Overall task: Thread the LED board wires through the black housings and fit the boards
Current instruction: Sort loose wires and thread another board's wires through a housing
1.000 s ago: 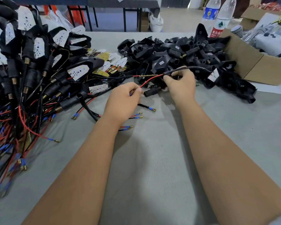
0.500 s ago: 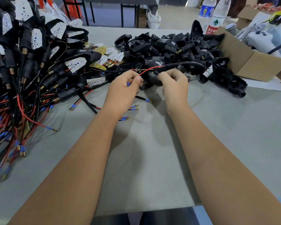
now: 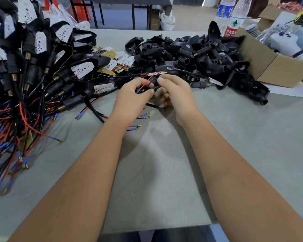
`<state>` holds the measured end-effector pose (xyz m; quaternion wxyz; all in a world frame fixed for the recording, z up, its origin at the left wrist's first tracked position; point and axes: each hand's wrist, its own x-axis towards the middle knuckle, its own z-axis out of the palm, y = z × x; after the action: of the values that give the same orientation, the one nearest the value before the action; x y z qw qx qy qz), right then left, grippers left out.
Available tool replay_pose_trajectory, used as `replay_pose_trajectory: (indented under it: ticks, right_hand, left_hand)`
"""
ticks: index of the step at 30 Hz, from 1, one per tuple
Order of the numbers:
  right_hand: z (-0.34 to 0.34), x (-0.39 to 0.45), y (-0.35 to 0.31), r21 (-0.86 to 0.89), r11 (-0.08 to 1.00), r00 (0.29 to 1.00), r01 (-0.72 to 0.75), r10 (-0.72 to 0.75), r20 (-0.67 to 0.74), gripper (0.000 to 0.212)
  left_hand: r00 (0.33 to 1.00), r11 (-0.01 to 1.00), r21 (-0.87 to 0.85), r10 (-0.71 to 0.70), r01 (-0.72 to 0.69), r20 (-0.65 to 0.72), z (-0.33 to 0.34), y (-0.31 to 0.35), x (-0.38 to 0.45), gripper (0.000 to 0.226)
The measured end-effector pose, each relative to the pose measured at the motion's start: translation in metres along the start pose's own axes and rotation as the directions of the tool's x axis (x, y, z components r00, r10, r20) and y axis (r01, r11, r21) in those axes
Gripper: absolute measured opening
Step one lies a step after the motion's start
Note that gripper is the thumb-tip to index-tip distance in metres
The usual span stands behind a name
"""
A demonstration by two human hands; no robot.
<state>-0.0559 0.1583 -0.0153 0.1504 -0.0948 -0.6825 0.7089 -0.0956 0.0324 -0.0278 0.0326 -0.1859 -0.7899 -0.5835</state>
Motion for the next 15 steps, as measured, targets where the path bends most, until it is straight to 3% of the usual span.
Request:
replay_pose_trajectory:
  ticks: [4,7,11,15]
  right_hand:
    - [-0.008,0.002,-0.002,0.237,0.971,0.995,-0.03,0.007,0.099,0.007]
    - [-0.006,0.001,-0.001,0.26,0.965,0.991,-0.025,-0.01,0.133,0.017]
    - [-0.002,0.001,-0.001,0.298,0.953,0.998,0.047,-0.061,0.035,0.018]
    - [-0.001,0.001,-0.001,0.318,0.944,0.995,0.09,-0.099,0.013,0.018]
  left_hand:
    - [0.981,0.947,0.255,0.191,-0.195,0.042,0.0,-0.001,-0.002,0.029]
    - [0.962,0.909,0.313,0.258,-0.274,0.093,0.0,-0.002,-0.004,0.047]
    - [0.963,0.917,0.345,0.249,-0.199,-0.106,-0.007,-0.001,-0.002,0.065]
    - [0.966,0.904,0.42,0.173,-0.078,-0.193,-0.015,-0.005,0.0,0.05]
